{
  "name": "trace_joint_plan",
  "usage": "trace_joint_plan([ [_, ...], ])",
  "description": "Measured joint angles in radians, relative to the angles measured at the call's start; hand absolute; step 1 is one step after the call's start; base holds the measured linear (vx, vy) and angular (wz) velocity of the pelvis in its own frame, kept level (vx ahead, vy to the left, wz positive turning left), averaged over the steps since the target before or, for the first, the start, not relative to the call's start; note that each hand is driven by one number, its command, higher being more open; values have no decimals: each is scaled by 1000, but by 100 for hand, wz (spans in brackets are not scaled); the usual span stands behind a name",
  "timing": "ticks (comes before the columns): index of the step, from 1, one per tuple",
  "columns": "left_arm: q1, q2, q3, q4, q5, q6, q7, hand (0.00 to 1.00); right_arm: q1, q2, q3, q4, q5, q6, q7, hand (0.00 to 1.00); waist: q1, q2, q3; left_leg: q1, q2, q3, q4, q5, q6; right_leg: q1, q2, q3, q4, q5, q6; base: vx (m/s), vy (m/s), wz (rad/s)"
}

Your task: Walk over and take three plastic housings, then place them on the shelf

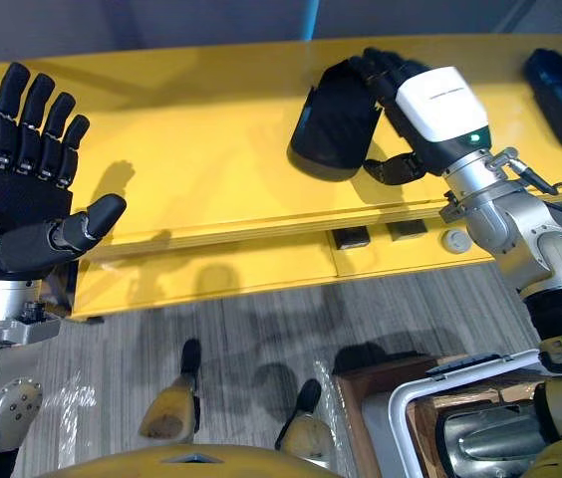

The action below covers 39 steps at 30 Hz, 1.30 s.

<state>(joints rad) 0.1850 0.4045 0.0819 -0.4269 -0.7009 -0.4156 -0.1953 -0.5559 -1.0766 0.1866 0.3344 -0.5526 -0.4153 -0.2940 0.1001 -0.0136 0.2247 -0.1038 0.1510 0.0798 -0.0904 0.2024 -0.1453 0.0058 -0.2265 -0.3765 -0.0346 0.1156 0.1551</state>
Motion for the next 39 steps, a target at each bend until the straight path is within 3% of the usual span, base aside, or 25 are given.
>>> trace_joint_plan([
  [2, 15, -9, -14, 0, 0, 2, -8, 100, 28, 9, -46, -42, 22, 3, 0, 100, -13, 0, -26, 14, 1, 7, 0, -5, -1, 12, 1, 5, -5, -1, 1, 13, -26, -9],
  [7, 21, -64, -20, -1, 0, 12, -19, 100, 115, 132, -210, -188, 165, -6, 10, 100, -38, 1, -93, 45, 6, 37, 0, -17, -3, 22, 3, 31, -6, -8, 3, -2, -18, -17],
  [8, 20, -79, -19, -2, 0, 19, -19, 100, 149, 179, -265, -236, 238, 0, 47, 100, -53, 1, -115, 49, 7, 38, 0, -23, -5, 25, 3, 31, -6, -9, 4, 0, 0, 0],
  [12, 21, -115, -17, -4, 3, 55, -18, 100, 248, 312, -386, -335, 386, 81, 150, 100, -65, -5, -147, 81, 9, 60, 0, -34, -9, 37, 3, 51, -6, -10, 5, -20, -13, -14],
  [17, 21, -137, -3, -9, 25, 101, -12, 100, 376, 447, -440, -371, 561, 279, 305, 100, -102, -9, -172, 89, 11, 73, 0, -37, -4, 42, 3, 61, -12, -8, 7, -36, -10, -9],
  [19, 21, -149, 2, -11, 52, 132, -10, 100, 387, 482, -440, -369, 631, 448, 362, 100, -107, -5, -174, 90, 13, 87, 0, -38, -4, 37, 5, 73, -21, -7, 10, -37, -6, -19],
  [22, 20, -163, -12, -11, 52, 171, -12, 100, 380, 517, -425, -332, 732, 590, 373, 100, -106, -4, -175, 84, 13, 91, 0, -37, -4, 29, 5, 80, -20, -3, 16, -8, -5, -7],
  [25, 14, -163, -54, -11, 75, 209, -14, 100, 274, 531, -354, -179, 793, 670, 346, 100, -103, -3, -175, 76, 13, 87, 0, -34, -5, 21, 6, 80, -18, 0, 19, 0, -3, 1],
  [29, -26, -163, -122, -9, 94, 224, -13, 100, 78, 526, -290, 15, 794, 674, 320, 100, -83, 10, -160, 47, 14, 72, 1, -22, -10, 0, 9, 78, -18, 14, 16, -8, -17, 8],
  [33, -156, -163, -143, -5, 97, 223, -10, 100, -173, 465, -239, 176, 821, 615, 303, 100, -60, 43, -86, -6, 14, 38, 1, 0, -7, -33, 14, 54, -18, 28, 10, -35, -15, 18],
  [39, -309, -126, -203, 75, 92, 201, -6, 100, -477, 404, -153, 396, 956, 536, 303, 100, -22, 51, 23, -55, 16, 16, 4, 21, 6, -72, 19, 48, -19, 47, 2, -28, -21, 8],
])
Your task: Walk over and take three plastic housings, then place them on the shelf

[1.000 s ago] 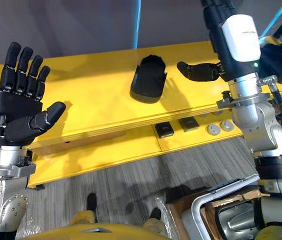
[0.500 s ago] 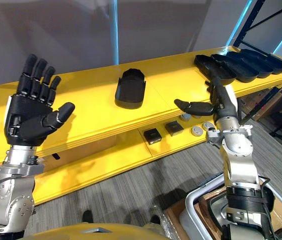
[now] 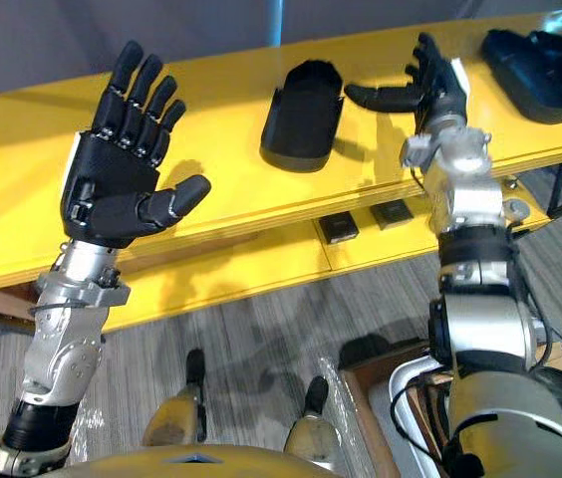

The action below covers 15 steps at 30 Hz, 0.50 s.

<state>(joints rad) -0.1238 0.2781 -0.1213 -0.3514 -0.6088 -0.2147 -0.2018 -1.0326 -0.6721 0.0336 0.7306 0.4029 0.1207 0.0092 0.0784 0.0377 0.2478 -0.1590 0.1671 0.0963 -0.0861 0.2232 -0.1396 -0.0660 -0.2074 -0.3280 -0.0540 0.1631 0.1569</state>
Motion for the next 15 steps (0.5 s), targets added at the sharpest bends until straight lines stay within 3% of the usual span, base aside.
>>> trace_joint_plan([
  [4, -28, 33, -44, 40, -8, 0, 24, 100, -91, 0, 35, 69, 36, -6, 0, 100, 5, 1, 55, -11, -2, -12, 1, 4, 2, -3, 0, -14, 1, 2, -3, 21, -10, 8],
  [8, -36, 37, -53, 40, -27, 0, 43, 100, -126, 0, 59, 112, 57, -5, 1, 100, 10, 6, 75, -14, -3, -18, 1, 4, 2, -2, -1, -21, 5, -2, -7, 8, -3, 6],
  [15, -37, 37, -73, 40, -53, -23, 65, 100, -243, 0, 98, 180, 77, 5, -13, 100, 25, 48, 113, -10, 3, -38, 0, -3, -7, -11, -5, -32, 60, -35, -8, -35, -12, 6],
])
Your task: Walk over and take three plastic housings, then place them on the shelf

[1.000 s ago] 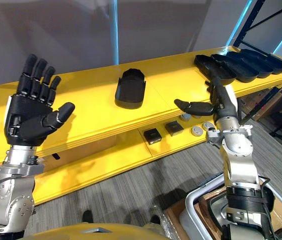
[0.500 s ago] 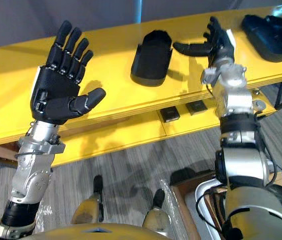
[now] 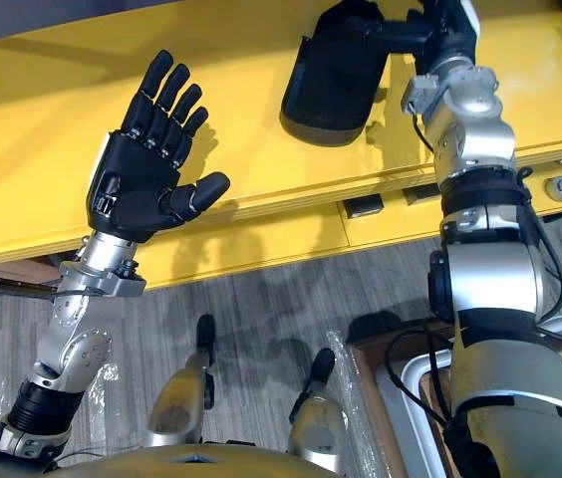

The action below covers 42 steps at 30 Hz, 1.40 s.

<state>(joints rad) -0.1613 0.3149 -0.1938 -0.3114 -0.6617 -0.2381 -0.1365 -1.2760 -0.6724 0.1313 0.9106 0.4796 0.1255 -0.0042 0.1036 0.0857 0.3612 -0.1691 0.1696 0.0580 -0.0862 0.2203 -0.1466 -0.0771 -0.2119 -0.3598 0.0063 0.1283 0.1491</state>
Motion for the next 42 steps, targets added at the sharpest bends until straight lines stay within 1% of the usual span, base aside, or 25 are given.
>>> trace_joint_plan([
  [2, 1, 1, 0, 0, -6, -3, 4, 100, -8, 0, 11, 19, 0, 1, 0, 100, 6, 0, 0, -1, -2, -5, 0, 1, 0, -2, -4, -4, 14, -7, 1, -34, -18, 7],
  [4, 2, 4, 1, 0, -13, -7, 5, 100, -28, 0, 21, 47, 0, 22, -1, 100, 12, 0, 0, -1, -5, -9, 0, 6, 7, -2, -8, -8, 19, -10, 1, -14, -15, 8],
  [9, 5, 10, 7, 0, -13, -13, 5, 100, -54, 0, 37, 83, 0, 44, 9, 100, 17, 2, 1, -1, -12, -16, 0, 8, 9, 0, -16, -15, 29, -15, 3, -4, -13, 5],
  [13, 8, 11, 21, 0, -13, -20, 5, 100, -116, 0, 39, 151, -1, 67, 21, 100, 16, 14, 12, 2, -17, -27, 0, 9, 11, 11, -21, -26, 32, -19, 6, -15, -18, 7],
  [17, 16, 11, 39, 1, -13, -21, 5, 100, -122, -2, 39, 162, -1, 67, 29, 100, 22, 19, 15, 2, -19, -35, 0, 9, 11, 17, -23, -35, 33, -20, 6, -18, -19, 7],
  [19, 16, 11, 51, 1, -13, -21, 4, 100, -145, -6, 41, 202, -2, 67, 44, 100, 22, 27, 20, 3, -21, -48, 0, 10, 10, 27, -24, -48, 34, -24, 8, -20, -25, 15],
  [22, 18, 11, 59, 1, -16, -22, 3, 100, -161, -30, 78, 214, -3, 66, 67, 100, 32, 35, 24, 3, -21, -55, 0, 10, 9, 27, -24, -54, 44, -32, 8, -19, -27, 8],
  [27, 56, 12, 83, 1, -40, -22, -1, 100, -166, -31, 84, 215, -3, 59, 107, 100, 33, 35, 24, 2, -22, -61, 0, 11, 10, 31, -25, -61, 44, -34, 7, -6, -30, 4],
  [31, 58, 12, 88, 2, -42, -22, -17, 100, -167, -33, 99, 215, -3, 54, 119, 100, 32, 36, 24, 2, -22, -66, 0, 11, 10, 36, -25, -67, 44, -36, 8, -14, -30, 5],
  [33, 58, 14, 88, 2, -43, -22, -23, 100, -167, -36, 114, 217, -3, 41, 129, 100, 31, 36, 24, 3, -22, -72, 0, 11, 10, 42, -24, -74, 43, -38, 8, -19, -33, 7],
  [36, 58, 15, 89, 2, -43, -22, -38, 100, -168, -37, 118, 217, -2, 10, 108, 100, 34, 36, 24, 3, -22, -75, 0, 11, 9, 45, -22, -77, 42, -38, 8, -12, -20, 3],
  [37, 59, 15, 89, 2, -43, -23, -43, 100, -168, -37, 118, 217, -3, -14, 90, 100, 36, 36, 24, 4, -22, -75, 0, 11, 9, 46, -22, -77, 42, -38, 8, 0, 0, 0],
  [38, 64, 16, 89, 2, -43, -26, -46, 100, -168, -37, 117, 217, -3, -59, 61, 100, 36, 36, 24, 4, -22, -76, 0, 11, 9, 47, -21, -77, 40, -38, 8, 0, 0, 0],
  [40, 74, 16, 89, 2, -43, -34, -47, 100, -169, -37, 117, 217, -4, -103, 34, 100, 35, 36, 24, 5, -21, -76, 0, 11, 9, 50, -20, -78, 38, -38, 8, 0, 0, 0],
  [42, 98, 16, 89, 2, -43, -44, -48, 100, -169, -41, 109, 214, -7, -184, -27, 100, 34, 36, 24, 15, -20, -76, 0, 11, 9, 66, -16, -80, 22, -35, 10, -3, -35, 1],
])
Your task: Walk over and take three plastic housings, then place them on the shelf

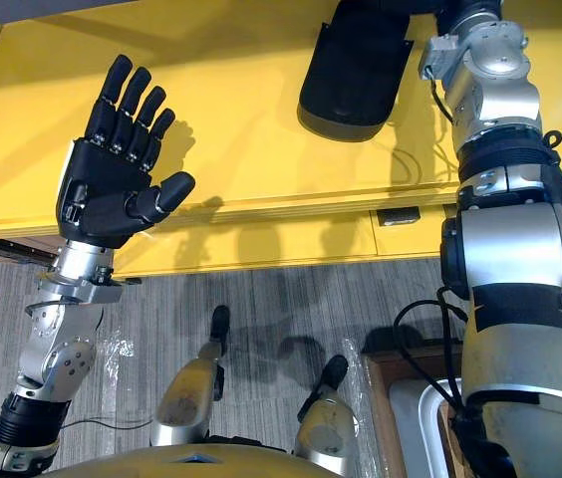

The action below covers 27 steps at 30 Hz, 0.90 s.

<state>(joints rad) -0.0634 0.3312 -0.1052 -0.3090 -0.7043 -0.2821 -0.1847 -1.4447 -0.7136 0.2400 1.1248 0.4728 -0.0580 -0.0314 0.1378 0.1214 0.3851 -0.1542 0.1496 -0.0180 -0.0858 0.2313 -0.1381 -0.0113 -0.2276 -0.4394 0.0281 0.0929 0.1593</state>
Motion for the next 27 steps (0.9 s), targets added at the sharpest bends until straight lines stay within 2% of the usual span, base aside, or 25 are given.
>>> trace_joint_plan([
  [2, 13, 0, 0, 0, 0, -3, 0, 100, 5, -1, -43, -41, -37, -49, -65, 100, -2, 0, 0, 14, 2, 2, 0, -2, -2, 20, 5, 0, -16, 2, 3, 10, -40, -2],
  [4, 36, -2, 0, -16, 2, -3, 2, 100, 98, -24, -123, -299, -54, -117, -130, 100, -6, 0, -1, 34, -1, 15, 0, -7, -4, 37, 3, 3, -22, 2, 3, 31, -33, -7],
  [5, 36, -4, 2, -17, 6, -3, 3, 100, 129, -32, -147, -378, -73, -127, -143, 100, -8, 0, -1, 39, -1, 17, 0, -8, -4, 43, 3, 4, -27, 3, 4, 36, -22, -8],
  [7, 37, -20, 16, -17, 9, -3, 6, 100, 243, -37, -212, -645, -98, -133, -155, 100, -24, -3, -4, 64, -2, 26, 0, -12, -6, 67, 3, 6, -35, 3, 5, 25, -22, -7],
  [9, 57, -42, 35, -19, 11, -3, 6, 100, 425, -20, -264, -876, -116, -120, -145, 100, -39, -21, -50, 74, -1, 41, 0, -16, -10, 75, 4, 10, -47, 3, 5, 28, -25, -14],
  [11, 105, -60, 51, -45, 24, 3, 7, 100, 640, 53, -313, -1043, -116, -91, -123, 100, -65, -40, -95, 104, 1, 58, -4, -32, -12, 95, 4, 25, -49, -4, 7, 34, -20, -23],
  [13, 124, -68, 51, -59, 64, 8, 6, 100, 810, 127, -355, -1137, -124, -46, -104, 100, -82, -48, -132, 121, 3, 76, -4, -45, -11, 102, 3, 38, -49, -12, 10, -4, 0, -27],
  [14, 132, -75, 53, -77, 134, 15, 25, 100, 923, 193, -370, -1184, -122, -8, -100, 100, -93, -50, -151, 133, 6, 95, -5, -57, -16, 103, 3, 52, -50, -18, 10, -33, 7, -29],
  [16, 136, -83, 54, -93, 208, 24, 47, 100, 1004, 239, -384, -1218, -119, 17, -88, 100, -102, -51, -164, 138, 8, 108, -5, -60, -19, 101, 3, 64, -54, -16, 12, -35, 2, -27],
  [17, 143, -85, 56, -98, 256, 26, 59, 100, 1079, 283, -387, -1256, -118, 45, -73, 100, -117, -50, -171, 149, 11, 122, -5, -62, -20, 105, 5, 74, -61, -13, 16, -32, -6, -25],
  [19, 150, -93, 57, -98, 285, 32, 80, 100, 1160, 314, -385, -1316, -98, 60, -28, 100, -124, -51, -190, 151, 18, 138, -5, -64, -23, 103, 12, 86, -75, -9, 20, -20, -16, -28],
  [23, 153, -129, 69, -99, 286, 41, 125, 100, 1236, 369, -327, -1416, -84, 62, 54, 100, -132, -68, -223, 159, 29, 151, -4, -69, -28, 106, 24, 94, -87, 3, 15, 13, -29, -12],
  [27, 166, -169, 68, -115, 293, 41, 193, 100, 1238, 431, -172, -1428, -100, 10, 99, 100, -114, -91, -268, 158, 34, 148, -4, -70, -26, 107, 29, 89, -86, 4, 9, 37, -23, 3],
])
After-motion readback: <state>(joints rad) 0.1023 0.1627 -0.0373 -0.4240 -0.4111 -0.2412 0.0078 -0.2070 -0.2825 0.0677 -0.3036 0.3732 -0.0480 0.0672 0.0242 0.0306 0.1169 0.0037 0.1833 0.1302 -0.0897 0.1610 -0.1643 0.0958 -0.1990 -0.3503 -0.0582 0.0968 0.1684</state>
